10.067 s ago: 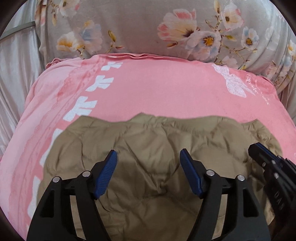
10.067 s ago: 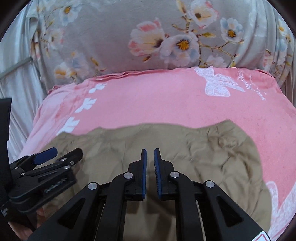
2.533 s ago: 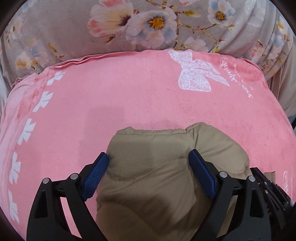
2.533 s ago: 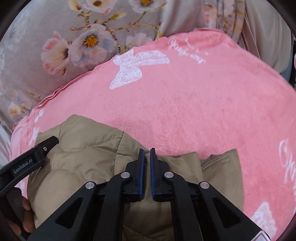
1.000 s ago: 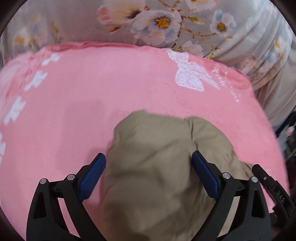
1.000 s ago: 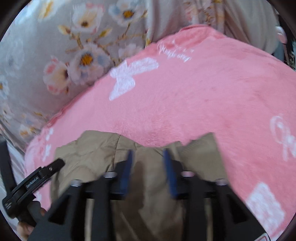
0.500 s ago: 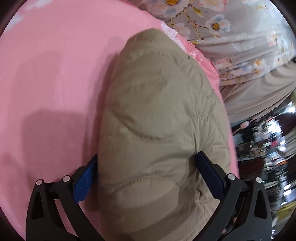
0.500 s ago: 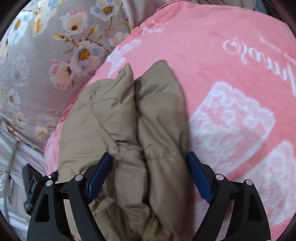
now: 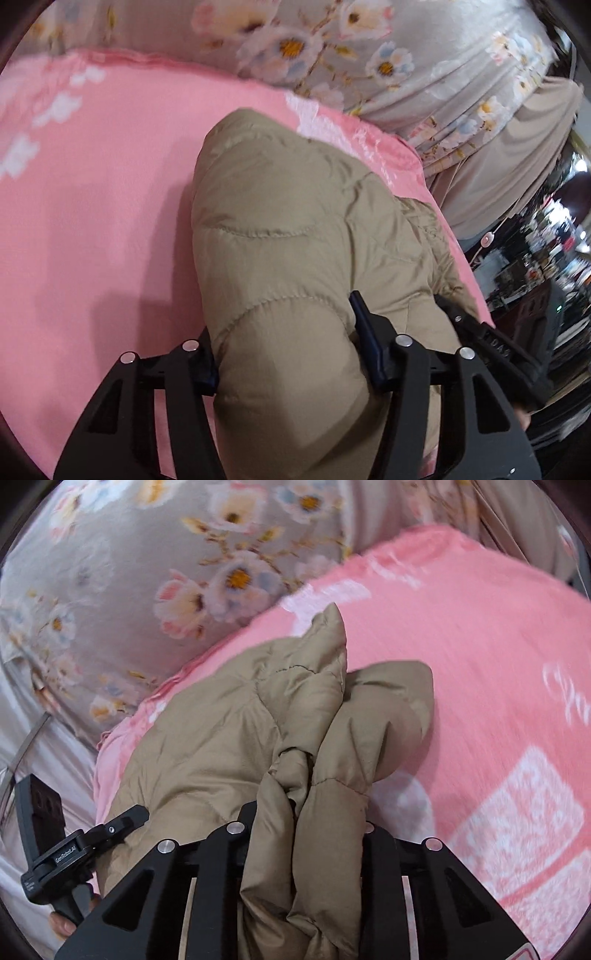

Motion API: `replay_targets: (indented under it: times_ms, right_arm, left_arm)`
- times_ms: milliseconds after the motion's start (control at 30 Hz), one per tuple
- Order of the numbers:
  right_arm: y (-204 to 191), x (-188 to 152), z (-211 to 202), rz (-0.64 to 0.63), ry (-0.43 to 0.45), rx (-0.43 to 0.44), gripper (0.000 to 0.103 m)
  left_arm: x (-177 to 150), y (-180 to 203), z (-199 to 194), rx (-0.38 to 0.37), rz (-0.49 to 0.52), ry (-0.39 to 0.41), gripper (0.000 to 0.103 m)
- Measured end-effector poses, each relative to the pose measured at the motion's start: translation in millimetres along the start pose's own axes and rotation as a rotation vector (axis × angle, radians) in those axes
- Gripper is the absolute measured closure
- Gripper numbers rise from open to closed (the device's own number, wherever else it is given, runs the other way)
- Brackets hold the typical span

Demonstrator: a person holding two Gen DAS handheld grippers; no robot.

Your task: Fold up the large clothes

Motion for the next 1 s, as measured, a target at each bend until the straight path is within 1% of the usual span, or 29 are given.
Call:
replay_targets:
  times_ms: [100,200,267,367,500,633,733,800,900,1000]
  right_arm:
    - [-39.8,14.6,-7.4,-0.074,0.057,0.045,0.08]
    - [-72.8,26.1,-2.8,-0.11,0.083,0.084,0.08]
    - [-95.4,31.9,4.4,-0.132,0.096,0.106,0.08]
    - [-127.4,39.5,15.5,-0.162,0.116,0.135,0.08]
    - [-167.0,50.4,35.3,-0.213,0.138,0.148,0.08]
    - [-194.7,55.2,61.0,-0.25,0.143,0.146,0.081]
    - [-211.4,54.1,87.1,-0.285,0.134,0.124,0.08]
    - [-214.5,50.6,108.4,-0.287,0.1,0.11,0.081]
    - [-212.9,38.5,146.9,-0.272,0.024,0.096,0.081]
    - [-207.7,17.8,178.6,-0.24,-0.059,0.1,0.081]
  left_arm:
    - [24.7,-4.9,-32.0,0.045,0.069,0.093,0.05]
    - [49.0,-15.5,-58.9,0.092,0.131,0.184,0.05]
    - [64.1,-26.7,-73.9,0.123,0.155,0.232,0.05]
    - [85.1,-45.3,-87.6,0.154,0.176,0.281,0.05]
    - [100.9,-78.1,-100.9,0.186,0.195,0.325,0.05]
    - [113.6,-109.9,-97.8,0.234,0.21,0.334,0.05]
    - [119.3,-135.4,-84.5,0.297,0.236,0.315,0.051]
    - [120.9,-155.6,-71.6,0.324,0.231,0.305,0.052]
    - [119.6,-181.5,-66.6,0.321,0.191,0.298,0.052]
    - [109.5,-206.3,-63.6,0.33,0.145,0.253,0.051]
Point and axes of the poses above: each gripper's, at about its wrist camera, not at the fingertips, and z roughly the way its jaws point, y to its right, x to its top, the point moved 7 cm from there along z, roughly the way its jaws point, and after that the axes turned 5 degrees about z, right-handed, at the moved point
